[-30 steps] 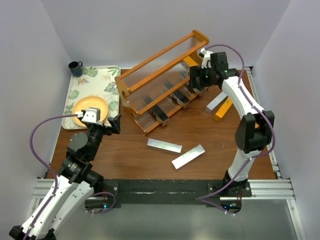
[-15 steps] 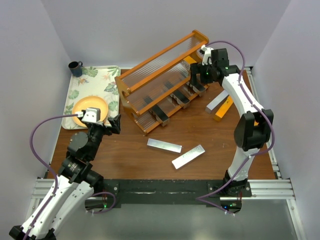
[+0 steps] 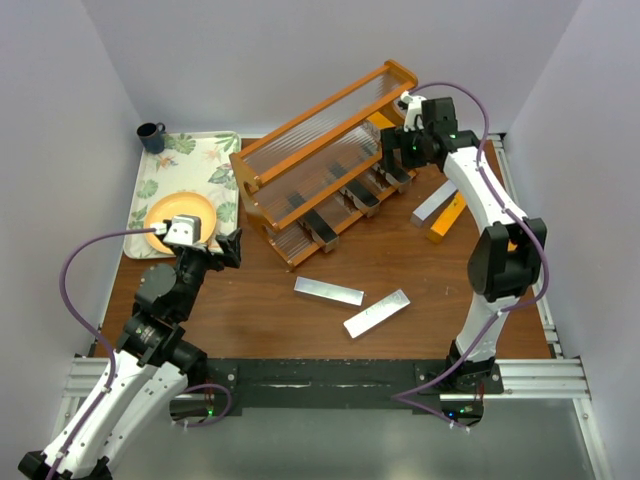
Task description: Place and organize the toothpastes onto the shelf
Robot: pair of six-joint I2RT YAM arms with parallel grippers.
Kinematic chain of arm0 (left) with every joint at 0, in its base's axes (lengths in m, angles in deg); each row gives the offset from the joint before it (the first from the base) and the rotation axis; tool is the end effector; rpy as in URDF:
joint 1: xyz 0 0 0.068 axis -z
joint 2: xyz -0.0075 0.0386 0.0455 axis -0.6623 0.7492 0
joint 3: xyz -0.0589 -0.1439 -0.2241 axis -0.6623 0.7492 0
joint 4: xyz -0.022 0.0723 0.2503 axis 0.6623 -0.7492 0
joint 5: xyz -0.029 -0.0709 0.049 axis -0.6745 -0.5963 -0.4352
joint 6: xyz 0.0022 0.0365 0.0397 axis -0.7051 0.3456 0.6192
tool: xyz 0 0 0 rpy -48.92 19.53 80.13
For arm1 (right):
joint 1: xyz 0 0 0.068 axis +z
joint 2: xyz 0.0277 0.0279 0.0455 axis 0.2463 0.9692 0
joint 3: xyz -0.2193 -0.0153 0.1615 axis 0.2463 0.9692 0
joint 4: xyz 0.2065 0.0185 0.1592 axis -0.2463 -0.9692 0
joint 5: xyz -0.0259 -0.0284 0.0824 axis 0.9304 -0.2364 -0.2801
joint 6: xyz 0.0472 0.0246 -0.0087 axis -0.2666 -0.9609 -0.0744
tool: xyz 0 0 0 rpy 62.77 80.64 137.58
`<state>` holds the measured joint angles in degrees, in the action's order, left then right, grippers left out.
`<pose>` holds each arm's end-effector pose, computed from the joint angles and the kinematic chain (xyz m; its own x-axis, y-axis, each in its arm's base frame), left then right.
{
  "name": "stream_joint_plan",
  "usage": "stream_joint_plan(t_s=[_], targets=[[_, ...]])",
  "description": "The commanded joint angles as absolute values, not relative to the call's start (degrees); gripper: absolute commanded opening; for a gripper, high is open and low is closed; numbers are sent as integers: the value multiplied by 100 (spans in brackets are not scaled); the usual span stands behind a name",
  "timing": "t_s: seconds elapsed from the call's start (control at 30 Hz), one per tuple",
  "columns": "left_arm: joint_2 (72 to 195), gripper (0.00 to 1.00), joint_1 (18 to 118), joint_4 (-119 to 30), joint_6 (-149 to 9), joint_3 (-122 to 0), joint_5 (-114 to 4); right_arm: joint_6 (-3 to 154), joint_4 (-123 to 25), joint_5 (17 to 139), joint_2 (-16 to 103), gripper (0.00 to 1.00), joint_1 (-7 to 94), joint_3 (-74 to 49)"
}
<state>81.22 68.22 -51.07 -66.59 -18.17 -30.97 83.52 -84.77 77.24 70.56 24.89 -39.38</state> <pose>0.1140 -0.0468 0.3057 -0.0001 -0.1450 -0.9894 0.1957 0.9703 -0.1423 0.4250 0.0849 0.3256 -0.6527 -0.1487 -0.7429 -0.3050 0.9492 0.0779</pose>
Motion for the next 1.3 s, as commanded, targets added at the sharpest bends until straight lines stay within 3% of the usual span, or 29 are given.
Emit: stream_joint_plan(t_s=[0.0, 0.5, 0.87, 1.27], targets=[[8096, 100, 6802, -4909, -6554, -1802, -3169, 8457, -8429, 7861, 6485, 98, 2498, -3876], [7955, 100, 6802, -4917, -6572, -1794, -3195, 7659, -7850, 9170, 4605, 98, 2489, -1899], [7832, 100, 6811, -4909, -6590, -1785, -3195, 5664, -6339, 11471, 3567, 99, 2498, 755], [7771, 100, 6846, -4935, -6598, -1794, -3195, 4828, -5425, 11922, 4391, 98, 2498, 1460]])
